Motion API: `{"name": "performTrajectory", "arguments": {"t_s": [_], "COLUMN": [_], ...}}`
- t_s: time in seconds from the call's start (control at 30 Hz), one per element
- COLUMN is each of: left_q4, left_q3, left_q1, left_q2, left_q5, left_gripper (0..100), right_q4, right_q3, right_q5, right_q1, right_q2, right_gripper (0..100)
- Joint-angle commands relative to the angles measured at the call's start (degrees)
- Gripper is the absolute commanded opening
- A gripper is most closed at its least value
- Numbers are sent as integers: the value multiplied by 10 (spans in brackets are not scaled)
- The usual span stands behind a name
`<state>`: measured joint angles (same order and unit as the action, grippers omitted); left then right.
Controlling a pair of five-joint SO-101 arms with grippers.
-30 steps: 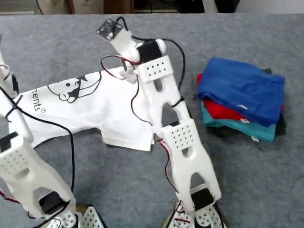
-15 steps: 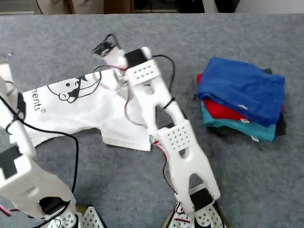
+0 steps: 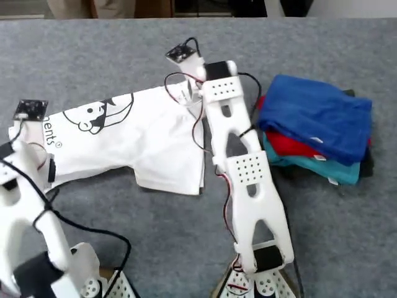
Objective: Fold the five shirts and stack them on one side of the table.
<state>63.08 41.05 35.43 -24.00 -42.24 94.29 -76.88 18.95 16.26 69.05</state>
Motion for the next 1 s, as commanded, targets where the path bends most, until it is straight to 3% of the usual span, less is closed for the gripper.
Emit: {"name": "performTrajectory", "arguments": {"t_s": [0.0, 0.2, 0.33, 0.67, 0.8, 0.97], "left_q4": [-14, -14, -11, -15, -12, -14], "left_q3": [0, -17, 0, 4, 18, 19], "left_q1": [19, 26, 37, 171, 172, 168], "left_q2": [-44, -44, -47, -50, -50, -50], "left_q5": [-3, -3, -7, -61, -52, -18], "left_gripper": [20, 20, 20, 20, 20, 20], "right_q4": [5, 84, 83, 78, 44, -78], "right_q3": [-48, -127, -122, 301, 470, 698], "right_q5": [27, 32, 56, 196, 267, 305], "right_q1": [-35, -12, 22, 126, 154, 186], "right_q2": [-5, -20, -66, -342, -440, -546], "right_gripper": [2, 2, 2, 2, 2, 2]}}
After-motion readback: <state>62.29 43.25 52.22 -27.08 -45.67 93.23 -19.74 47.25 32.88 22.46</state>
